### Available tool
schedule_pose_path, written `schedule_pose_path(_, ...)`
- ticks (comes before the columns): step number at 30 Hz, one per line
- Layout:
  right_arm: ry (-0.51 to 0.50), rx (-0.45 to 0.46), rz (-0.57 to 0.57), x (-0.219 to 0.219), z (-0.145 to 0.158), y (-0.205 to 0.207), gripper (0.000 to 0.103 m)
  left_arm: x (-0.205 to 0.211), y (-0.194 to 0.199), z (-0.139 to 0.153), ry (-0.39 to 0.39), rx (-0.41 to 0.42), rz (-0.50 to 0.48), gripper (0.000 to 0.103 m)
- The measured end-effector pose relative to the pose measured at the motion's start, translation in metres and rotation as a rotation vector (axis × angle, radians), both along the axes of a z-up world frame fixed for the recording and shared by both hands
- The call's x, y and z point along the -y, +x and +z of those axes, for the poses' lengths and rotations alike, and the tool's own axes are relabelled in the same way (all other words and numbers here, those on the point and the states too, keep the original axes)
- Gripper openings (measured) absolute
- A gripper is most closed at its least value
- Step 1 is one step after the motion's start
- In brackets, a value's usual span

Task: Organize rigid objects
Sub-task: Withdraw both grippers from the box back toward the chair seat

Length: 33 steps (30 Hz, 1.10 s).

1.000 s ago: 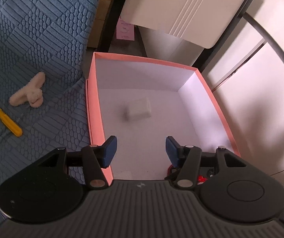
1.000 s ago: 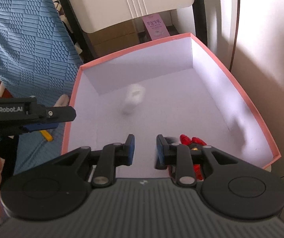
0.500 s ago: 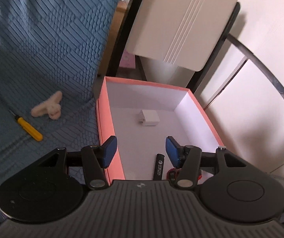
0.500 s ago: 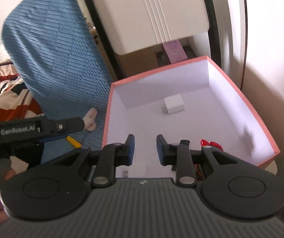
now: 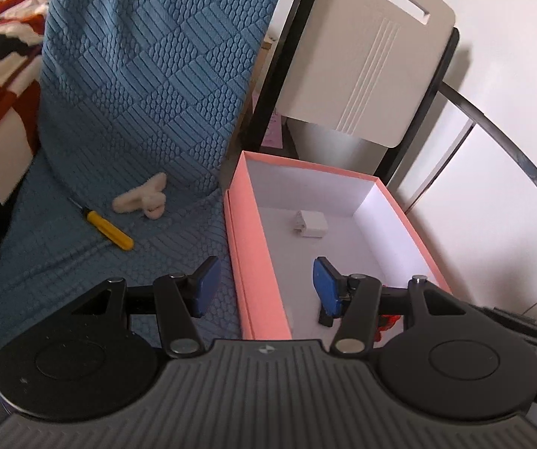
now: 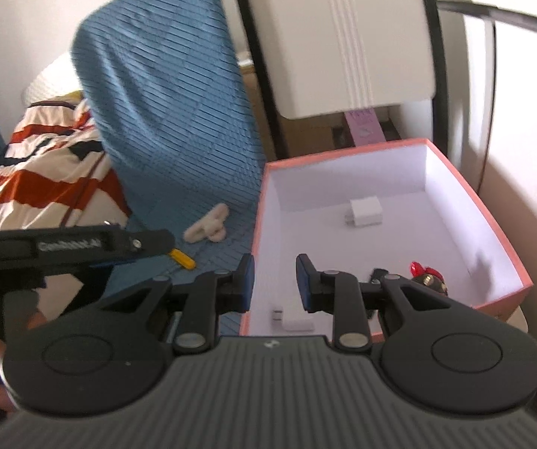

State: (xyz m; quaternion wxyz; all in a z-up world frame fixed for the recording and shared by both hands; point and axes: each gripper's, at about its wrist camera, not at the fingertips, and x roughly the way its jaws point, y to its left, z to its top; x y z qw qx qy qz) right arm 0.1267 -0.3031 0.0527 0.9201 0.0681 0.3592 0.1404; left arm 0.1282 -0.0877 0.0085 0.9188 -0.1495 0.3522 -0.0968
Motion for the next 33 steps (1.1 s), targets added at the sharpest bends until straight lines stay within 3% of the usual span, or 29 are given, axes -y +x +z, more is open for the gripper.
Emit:
schedule_pose_path(6, -0.022, 0.021, 0.051, -0.02, 0.002, -0.022, 0.029, -0.019, -0.025, 0.001, -0.01, 0.011, 0.048, 0.061)
schedule_pose_path(14, -0.037, -0.026, 0.088, -0.045, -0.009, -0.045, 0.029, -0.044, -0.057, 0.001, 0.004, 0.027, 0.072, 0.061)
schedule_pose_path(21, -0.069, -0.061, 0.071, -0.058, -0.014, -0.058, 0.03, -0.069, -0.075, -0.007, -0.013, -0.011, 0.115, 0.061)
schedule_pose_path(33, -0.069, -0.076, 0.066, -0.08, -0.027, -0.047, 0.032, -0.094, -0.056, -0.025, -0.014, -0.056, 0.123, 0.061)
